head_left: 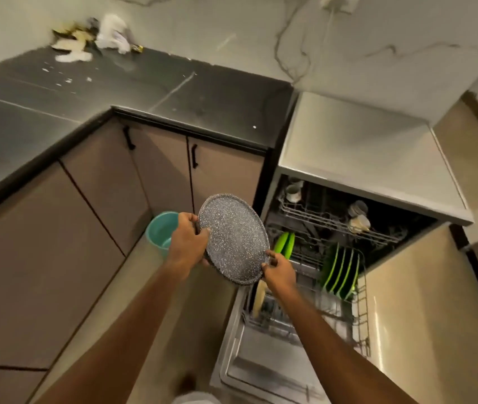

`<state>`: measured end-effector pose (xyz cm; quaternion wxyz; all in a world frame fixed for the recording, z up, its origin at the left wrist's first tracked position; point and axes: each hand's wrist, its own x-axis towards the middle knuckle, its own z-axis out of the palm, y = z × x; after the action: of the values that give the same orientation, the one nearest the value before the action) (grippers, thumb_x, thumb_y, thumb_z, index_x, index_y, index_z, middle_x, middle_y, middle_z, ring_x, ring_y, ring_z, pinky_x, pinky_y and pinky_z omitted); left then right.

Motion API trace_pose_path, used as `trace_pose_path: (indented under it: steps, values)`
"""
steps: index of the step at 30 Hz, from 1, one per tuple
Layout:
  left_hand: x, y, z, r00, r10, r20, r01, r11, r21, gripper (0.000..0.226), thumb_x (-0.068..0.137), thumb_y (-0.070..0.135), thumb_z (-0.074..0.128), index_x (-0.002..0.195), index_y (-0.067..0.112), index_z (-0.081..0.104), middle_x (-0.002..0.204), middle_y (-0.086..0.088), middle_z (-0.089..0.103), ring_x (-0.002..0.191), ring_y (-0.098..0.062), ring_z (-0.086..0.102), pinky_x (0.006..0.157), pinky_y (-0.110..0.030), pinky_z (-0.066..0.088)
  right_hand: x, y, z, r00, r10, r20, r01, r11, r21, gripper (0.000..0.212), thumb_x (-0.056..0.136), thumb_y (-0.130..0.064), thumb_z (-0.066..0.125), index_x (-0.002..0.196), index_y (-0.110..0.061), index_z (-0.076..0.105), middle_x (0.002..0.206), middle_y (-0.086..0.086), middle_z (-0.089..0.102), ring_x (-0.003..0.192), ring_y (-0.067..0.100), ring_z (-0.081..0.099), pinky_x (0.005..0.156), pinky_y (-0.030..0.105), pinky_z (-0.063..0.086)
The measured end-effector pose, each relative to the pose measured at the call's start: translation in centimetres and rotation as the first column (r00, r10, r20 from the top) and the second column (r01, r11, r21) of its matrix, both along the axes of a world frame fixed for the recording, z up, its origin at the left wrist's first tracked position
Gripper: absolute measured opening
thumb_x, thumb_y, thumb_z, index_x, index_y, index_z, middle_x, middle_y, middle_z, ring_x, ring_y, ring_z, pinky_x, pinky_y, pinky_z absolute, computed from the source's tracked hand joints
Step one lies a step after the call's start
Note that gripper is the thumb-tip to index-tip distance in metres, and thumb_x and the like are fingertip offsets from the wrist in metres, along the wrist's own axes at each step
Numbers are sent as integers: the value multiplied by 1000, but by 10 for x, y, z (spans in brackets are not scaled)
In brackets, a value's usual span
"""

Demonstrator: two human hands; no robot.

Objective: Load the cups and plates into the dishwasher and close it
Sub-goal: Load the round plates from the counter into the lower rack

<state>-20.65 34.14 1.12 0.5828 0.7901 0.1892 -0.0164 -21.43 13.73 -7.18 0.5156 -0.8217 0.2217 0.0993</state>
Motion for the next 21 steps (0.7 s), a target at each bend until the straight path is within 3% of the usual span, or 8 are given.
trace_pose_path:
  steps: [3, 5, 9, 13, 17, 21]
  values:
    - [3, -30, -22, 997, -70, -36, 72, 996, 56, 24, 90, 15, 61, 105, 16, 42, 88, -8, 60, 54, -21, 63, 40, -38, 54, -13, -30, -14, 995, -58, -79, 59, 998, 9, 37, 94, -5, 51, 128, -21, 58, 116, 4, 64, 71, 14, 59, 55, 26, 47]
    - [9, -49, -40, 994, -101, -48, 107, 984, 143, 23, 87, 14, 61, 101, 17, 42, 84, -6, 60, 54, -21, 64, 38, -34, 52, -20, -51, -28, 986, -113, -119, 115, 993, 4, 40, 94, 0, 43, 126, -16, 59, 113, 7, 65, 61, 7, 47, 50, 21, 38]
    - [25, -82, -84, 968, -207, -144, 239, 934, 265, 22, 86, 14, 57, 97, 16, 39, 81, -4, 58, 75, -35, 64, 66, -49, 56, -23, -90, -57, 947, -273, -171, 273, 962, -24, 47, 90, 7, 40, 127, -14, 60, 125, 4, 61, 68, 1, 47, 52, 16, 37]
    - [46, -102, -132, 935, -267, -231, 328, 900, 286, 21, 86, 13, 56, 97, 15, 38, 80, -7, 57, 70, -37, 64, 65, -51, 56, -14, -116, -87, 915, -364, -175, 368, 930, -13, 38, 93, 0, 45, 121, -17, 64, 121, 1, 64, 79, 7, 57, 57, 21, 43]
    - [63, -114, -193, 920, -259, -294, 357, 862, 359, 23, 86, 16, 58, 95, 18, 37, 84, -7, 61, 76, -35, 64, 70, -39, 53, -3, -134, -134, 861, -474, -184, 478, 878, -24, 20, 96, -17, 55, 112, -17, 67, 112, 2, 67, 85, 11, 57, 63, 18, 40]
    - [75, -124, -248, 904, -267, -335, 378, 864, 332, 25, 85, 16, 57, 92, 23, 33, 79, -2, 59, 64, -26, 63, 55, -38, 57, 1, -142, -185, 836, -506, -210, 519, 855, 6, 26, 94, -5, 48, 108, -16, 68, 103, -2, 66, 93, 14, 58, 64, 12, 38]
